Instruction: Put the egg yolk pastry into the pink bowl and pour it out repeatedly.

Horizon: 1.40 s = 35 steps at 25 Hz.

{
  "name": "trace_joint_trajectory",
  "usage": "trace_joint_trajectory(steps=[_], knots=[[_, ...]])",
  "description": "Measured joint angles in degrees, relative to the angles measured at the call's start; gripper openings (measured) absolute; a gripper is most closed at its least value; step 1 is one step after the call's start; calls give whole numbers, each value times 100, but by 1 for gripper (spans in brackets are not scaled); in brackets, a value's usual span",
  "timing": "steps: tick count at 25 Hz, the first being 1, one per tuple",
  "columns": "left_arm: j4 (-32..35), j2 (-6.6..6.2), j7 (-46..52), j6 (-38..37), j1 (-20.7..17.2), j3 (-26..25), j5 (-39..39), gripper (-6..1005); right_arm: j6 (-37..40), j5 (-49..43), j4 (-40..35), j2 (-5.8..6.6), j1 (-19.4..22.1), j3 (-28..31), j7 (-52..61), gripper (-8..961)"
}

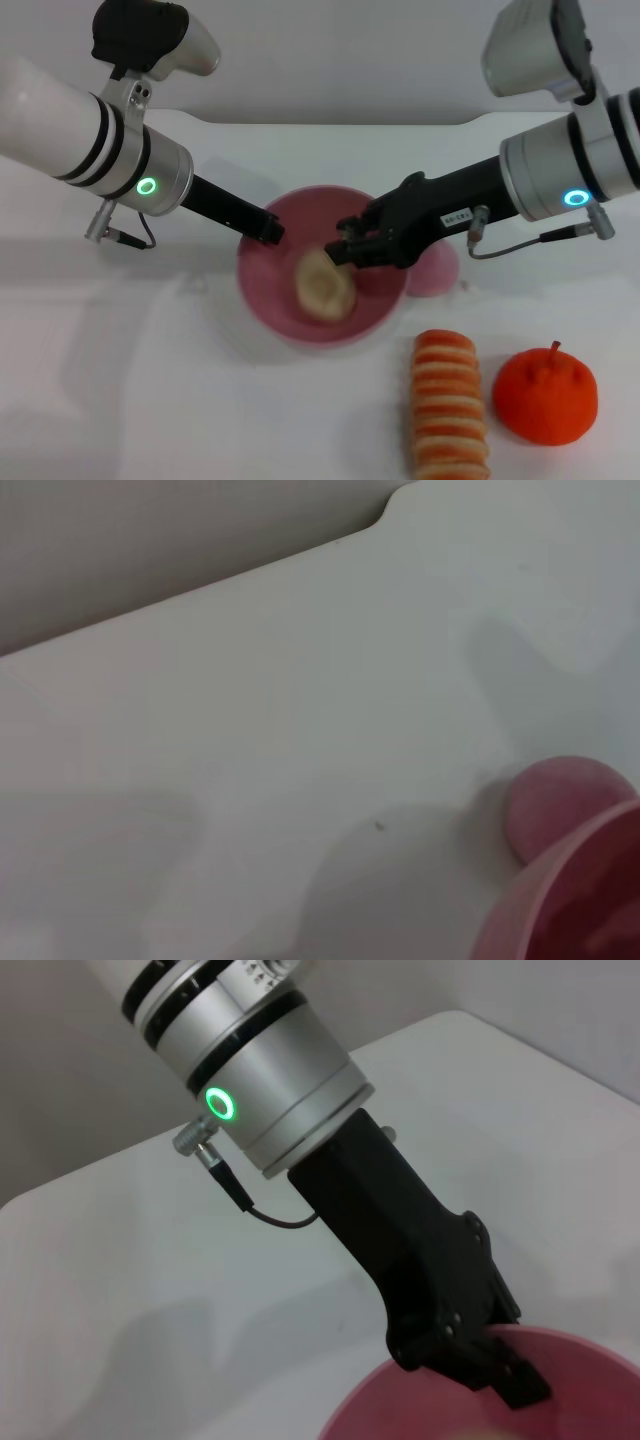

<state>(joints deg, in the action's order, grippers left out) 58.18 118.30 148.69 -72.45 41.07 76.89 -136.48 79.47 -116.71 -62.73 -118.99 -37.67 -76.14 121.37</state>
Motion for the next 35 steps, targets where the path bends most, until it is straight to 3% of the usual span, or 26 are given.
trace_joint_trajectory(steps=[6, 12, 17, 23, 28, 35], knots=[[0, -14, 2, 55, 0, -11, -1, 1, 80, 0, -162, -2, 190, 161, 6, 289], [27, -25, -31, 186, -72, -31, 0, 1, 114, 138, -254, 0, 485, 1072, 79, 533], [387, -31, -307, 452, -451, -87, 95, 0, 184, 204, -176, -1, 878, 2218, 23, 547], [945, -45, -718, 771, -993, -103, 411, 0, 343, 209, 542, 17, 1422, 3457, -554, 548], [1360, -42, -1364, 1227, -1597, -88, 920, 0, 357, 425, 1284, 47, 1747, 3958, -1204, 548], [1582, -18, -2889, 2178, -2442, 238, 1821, 1, 302, 493, 1695, 56, 1875, 4308, -1600, 547]])
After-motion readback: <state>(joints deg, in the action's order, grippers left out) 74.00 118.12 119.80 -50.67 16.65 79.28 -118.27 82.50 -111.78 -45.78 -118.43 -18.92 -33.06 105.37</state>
